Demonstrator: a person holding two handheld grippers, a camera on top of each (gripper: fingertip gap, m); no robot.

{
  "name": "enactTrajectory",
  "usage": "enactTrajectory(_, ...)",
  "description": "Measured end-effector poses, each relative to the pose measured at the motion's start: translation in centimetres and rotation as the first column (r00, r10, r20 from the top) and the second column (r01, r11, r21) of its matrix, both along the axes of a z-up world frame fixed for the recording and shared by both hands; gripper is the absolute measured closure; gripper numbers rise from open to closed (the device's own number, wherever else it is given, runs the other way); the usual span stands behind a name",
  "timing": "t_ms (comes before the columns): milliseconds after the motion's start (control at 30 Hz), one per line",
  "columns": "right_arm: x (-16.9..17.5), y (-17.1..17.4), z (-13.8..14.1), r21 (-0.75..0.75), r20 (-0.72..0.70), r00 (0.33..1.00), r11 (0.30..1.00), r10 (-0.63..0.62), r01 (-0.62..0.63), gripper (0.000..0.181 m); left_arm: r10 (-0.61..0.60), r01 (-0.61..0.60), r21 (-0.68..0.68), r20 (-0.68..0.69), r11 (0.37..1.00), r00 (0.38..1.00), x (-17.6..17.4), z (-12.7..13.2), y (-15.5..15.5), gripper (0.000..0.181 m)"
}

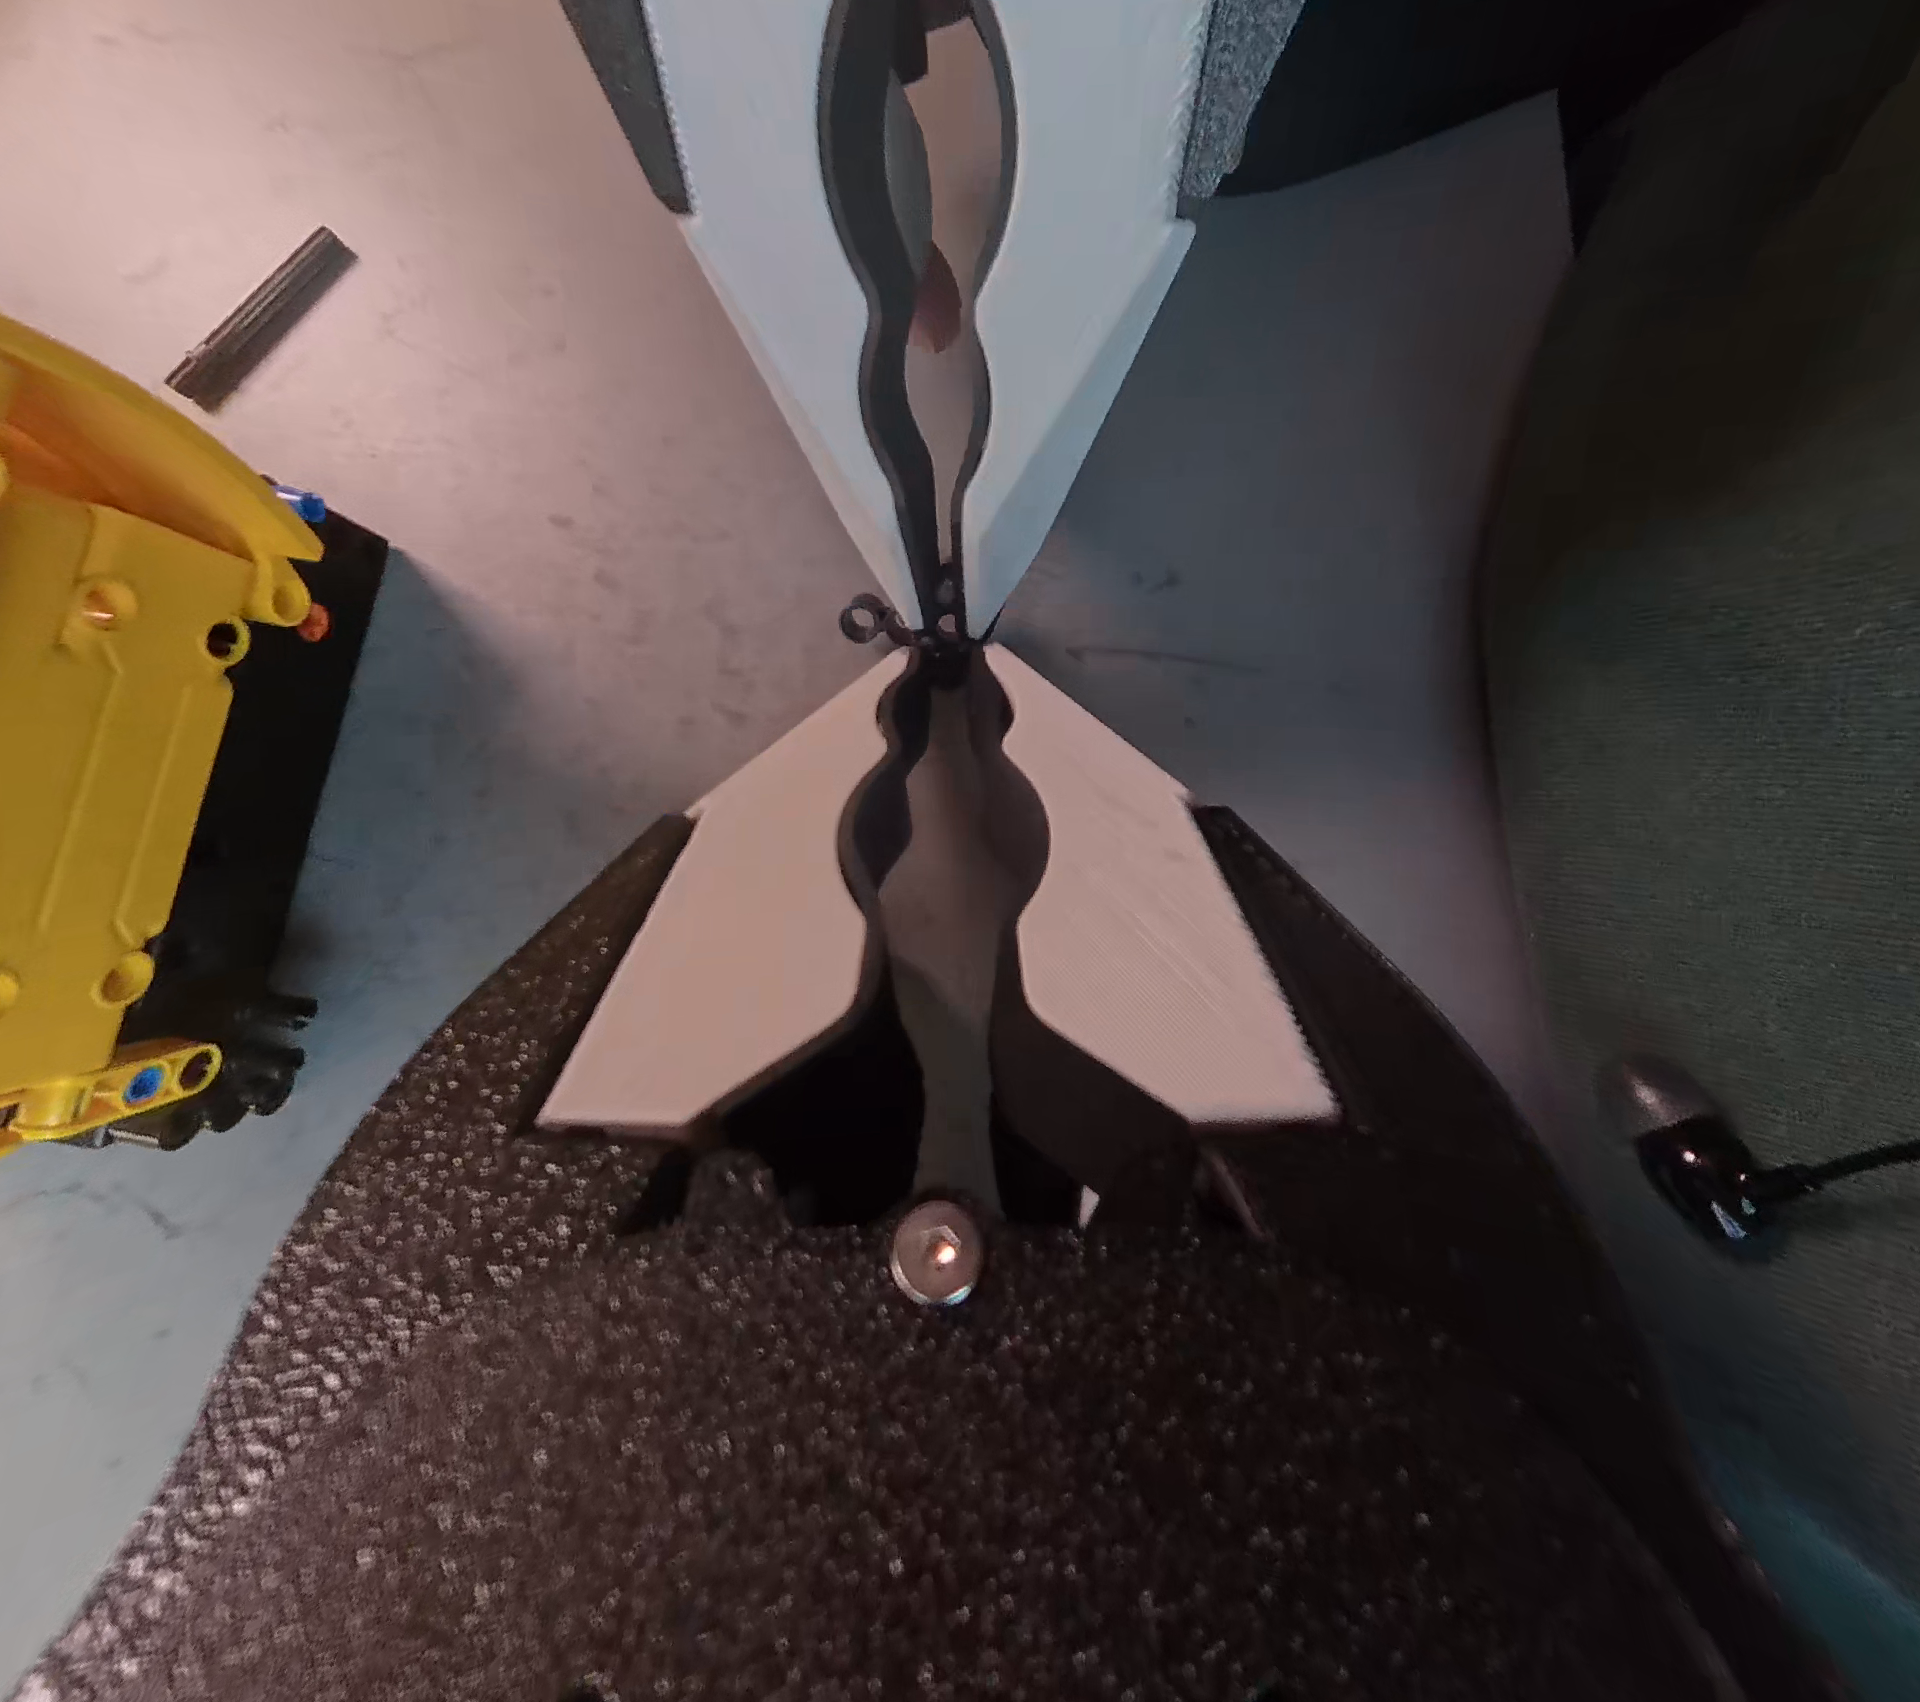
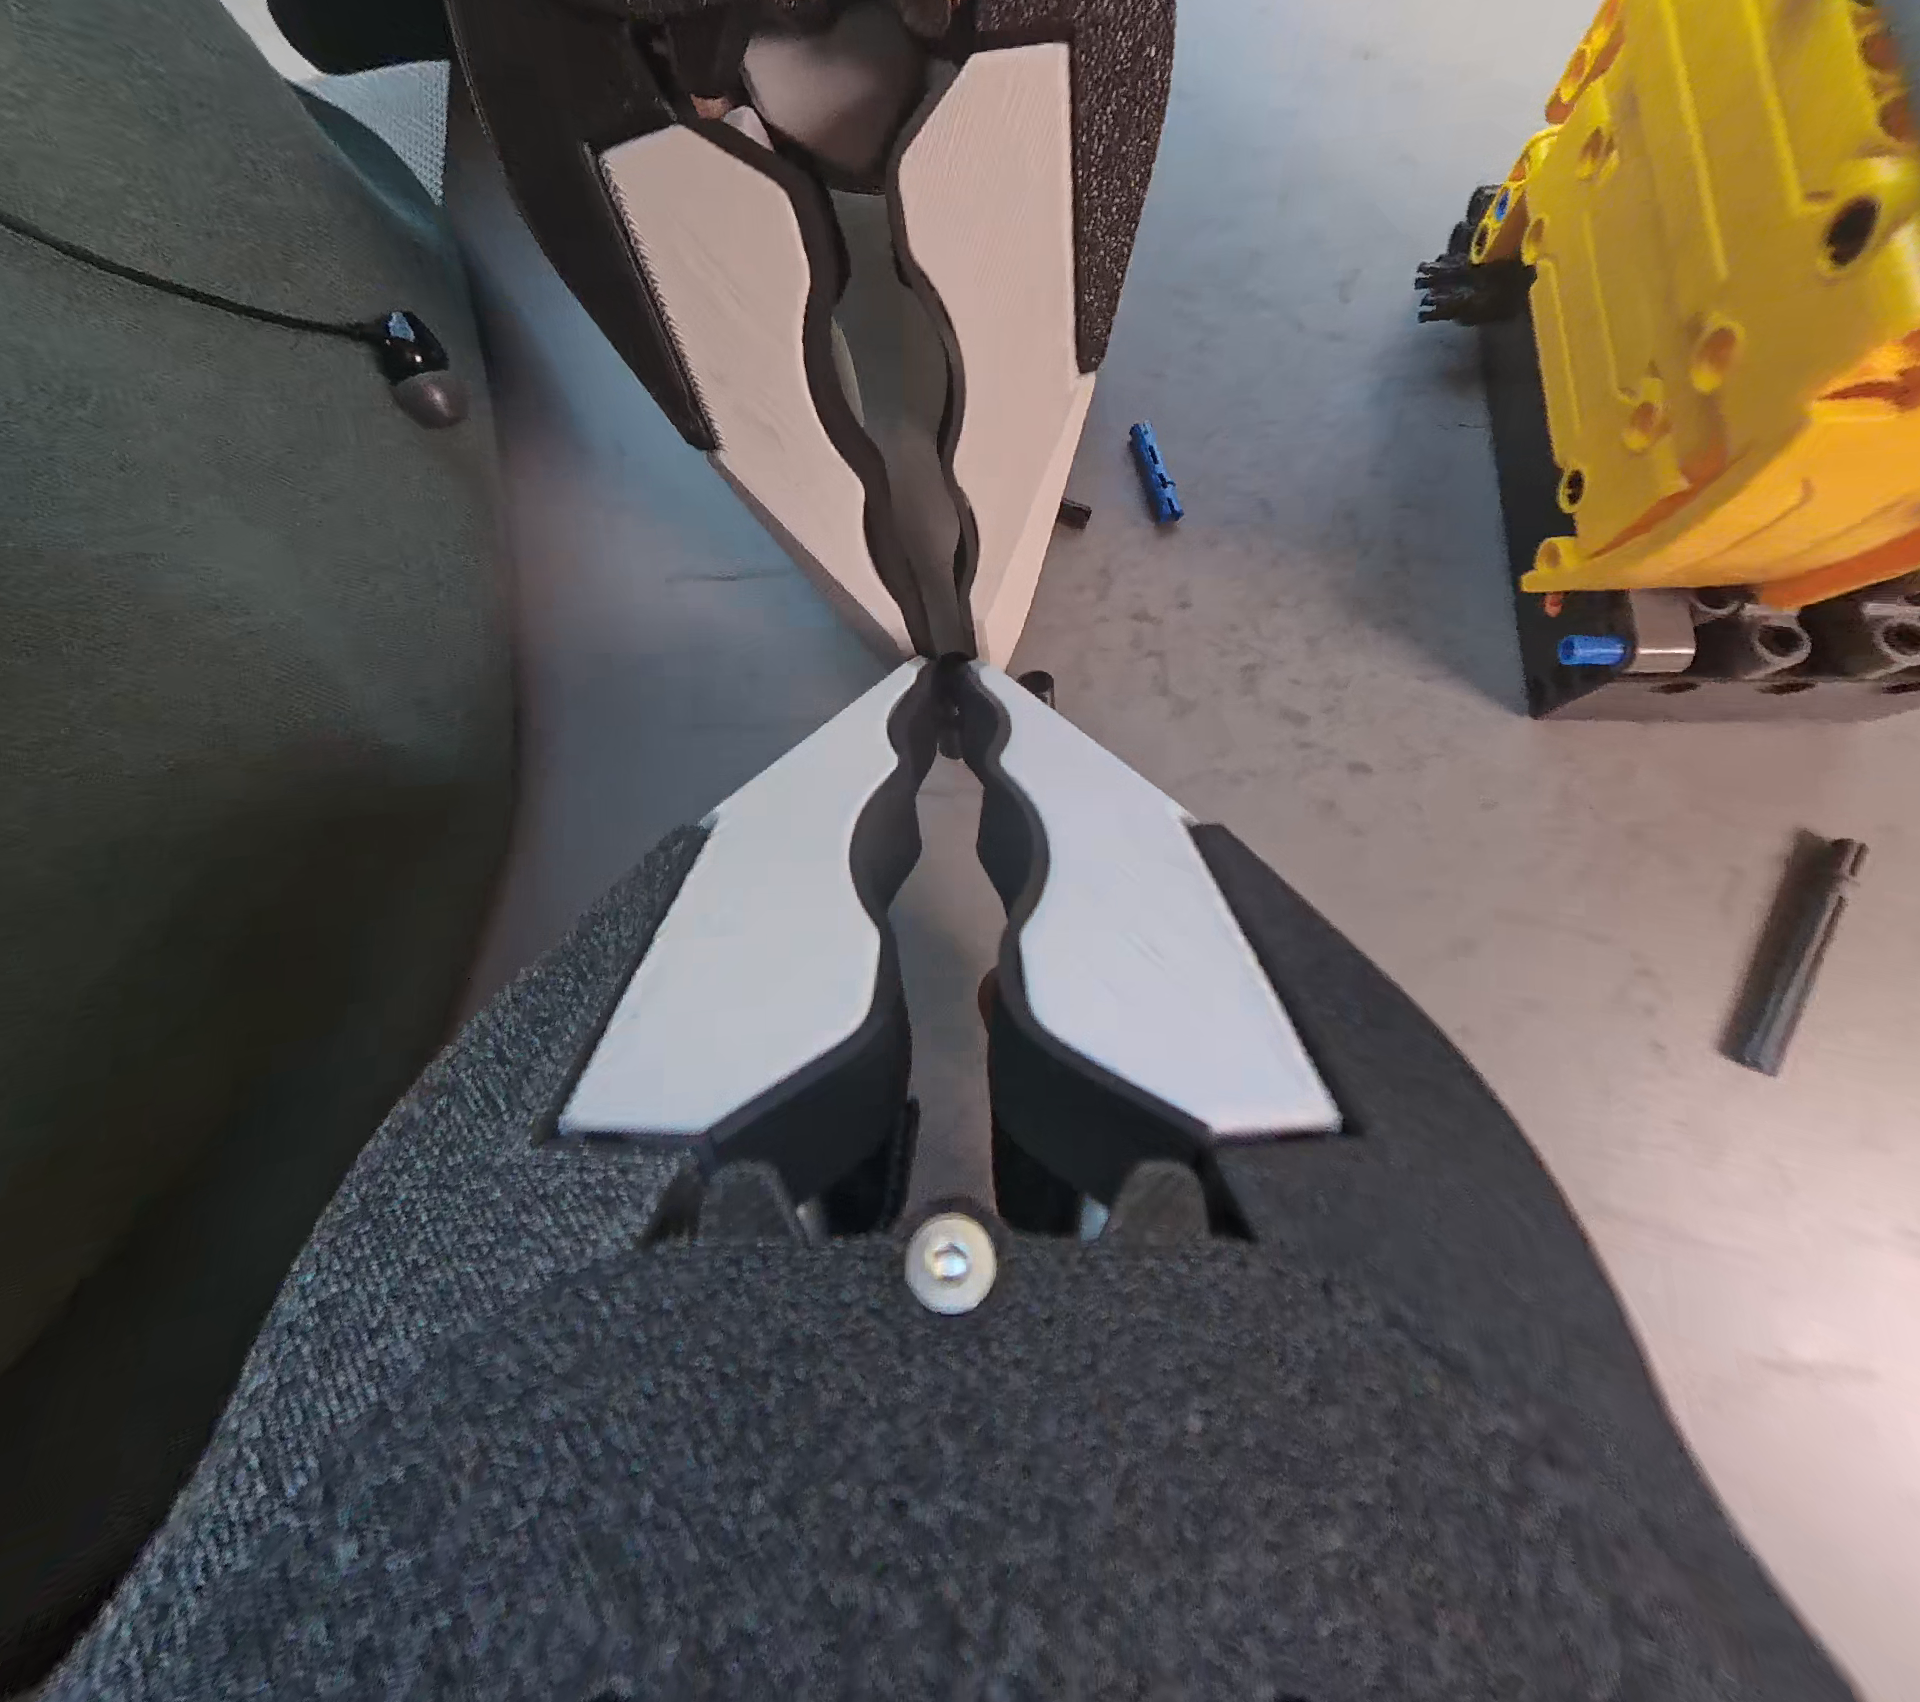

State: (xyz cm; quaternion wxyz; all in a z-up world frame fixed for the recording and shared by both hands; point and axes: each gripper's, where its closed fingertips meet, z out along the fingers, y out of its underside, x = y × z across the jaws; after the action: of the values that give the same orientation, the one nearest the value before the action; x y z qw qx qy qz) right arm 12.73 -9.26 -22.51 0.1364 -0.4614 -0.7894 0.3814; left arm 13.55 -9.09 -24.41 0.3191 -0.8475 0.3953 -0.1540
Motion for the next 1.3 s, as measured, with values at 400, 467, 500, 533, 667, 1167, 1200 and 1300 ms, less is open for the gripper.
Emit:
enactTrajectory(400,0.7,0.0,-1.0,0.135,-0.006,0.996,0.987,0.087,-0.086,0.177,-0.016,0.019,-0.056,0.058,0.998,0.998,-0.2,0.1,-0.1,0.175)
enactTrajectory(467,0.7,0.1,-0.9,0.144,-0.007,0.997,0.987,0.077,-0.076,0.177,-0.023,0.027,-0.056,0.065,0.998,0.998,-0.1,0.1,-0.2,0.175)
enactTrajectory(500,0.8,0.1,-0.9,0.151,-0.004,0.997,0.985,0.081,-0.079,0.176,-0.022,0.026,-0.055,0.066,0.998,0.998,-0.1,0.1,-0.2,0.175)
enactTrajectory(533,0.9,0.2,-1.0,0.163,0.000,0.997,0.983,0.083,-0.082,0.175,-0.020,0.023,-0.054,0.067,0.998,0.998,-0.1,0.1,-0.2,0.175)
enactTrajectory(667,1.1,0.4,-1.0,0.173,0.013,0.997,0.982,0.077,-0.078,0.176,-0.014,0.017,-0.049,0.066,0.999,0.998,-0.1,0.1,-0.3,0.175)
enactTrajectory(1167,0.7,0.0,-1.0,0.152,0.027,0.997,0.985,0.073,-0.076,0.176,-0.142,0.144,0.112,-0.022,0.983,0.990,0.1,0.9,0.3,0.175)
enactTrajectory(1200,0.7,0.1,-1.0,0.150,0.030,0.997,0.986,0.075,-0.078,0.177,-0.150,0.151,0.109,-0.019,0.982,0.988,0.3,0.8,0.2,0.176)
enactTrajectory(1300,0.7,0.2,-1.0,0.141,0.038,0.996,0.987,0.076,-0.081,0.177,-0.155,0.160,0.122,-0.054,0.980,0.986,0.3,0.7,0.3,0.177)
